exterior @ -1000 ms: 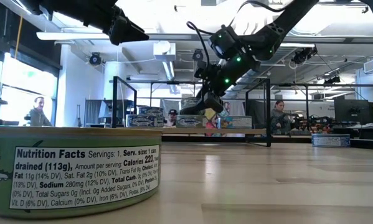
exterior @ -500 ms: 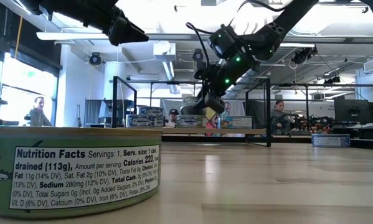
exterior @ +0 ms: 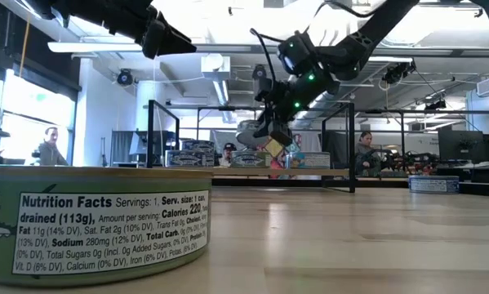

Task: Stack canned seafood by type on shelf
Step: Stack the green tuna can on top of the other green tuna can on the shelf

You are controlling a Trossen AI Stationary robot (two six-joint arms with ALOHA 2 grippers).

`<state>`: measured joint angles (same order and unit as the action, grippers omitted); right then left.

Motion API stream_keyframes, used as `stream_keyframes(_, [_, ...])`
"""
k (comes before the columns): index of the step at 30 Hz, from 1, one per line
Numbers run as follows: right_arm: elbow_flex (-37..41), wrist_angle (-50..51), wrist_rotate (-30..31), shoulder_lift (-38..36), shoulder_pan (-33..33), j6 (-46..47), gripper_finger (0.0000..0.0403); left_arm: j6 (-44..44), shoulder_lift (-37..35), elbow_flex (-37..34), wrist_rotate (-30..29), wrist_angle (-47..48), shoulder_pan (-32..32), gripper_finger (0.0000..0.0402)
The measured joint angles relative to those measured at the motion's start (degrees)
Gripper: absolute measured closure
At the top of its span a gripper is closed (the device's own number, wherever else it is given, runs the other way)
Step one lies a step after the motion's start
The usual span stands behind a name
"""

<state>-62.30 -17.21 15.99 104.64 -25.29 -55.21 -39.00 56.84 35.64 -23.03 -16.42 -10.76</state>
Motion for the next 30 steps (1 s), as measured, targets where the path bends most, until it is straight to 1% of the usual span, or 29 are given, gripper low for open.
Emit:
stream_keyframes(3, [0.0,2.2,-5.5,0.0,-1.0,1.6,0.0282,0.0,0.0,0.0,0.0,-0.2,0.0,0.0170])
stream_keyframes(14, [0.0,1.7,-6.6,1.2,-2.0,2.3,0.0281,-0.1,0.0,0.0,0.0,-1.1,0.0,0.0170])
stream_keyframes(18, [0.0,-0.1,-6.1,2.5,-2.3,1.3,0.0268,-0.2,0.0,0.0,0.0,-1.1,0.0,0.0170])
stream_keyframes(21, [0.0,-1.3,-4.2,3.0,-2.2,-0.7,0.0247,-0.2,0.0,0.0,0.0,-1.1,0.0,0.0170])
stream_keyframes(25, [0.0,-3.1,-3.1,3.0,-2.1,-1.2,0.0223,-0.2,0.0,0.0,0.0,-1.0,0.0,0.0170])
stream_keyframes(30, [0.0,-2.4,-2.0,3.0,-2.1,-0.2,0.0216,-0.2,0.0,0.0,0.0,-0.9,0.0,0.0170])
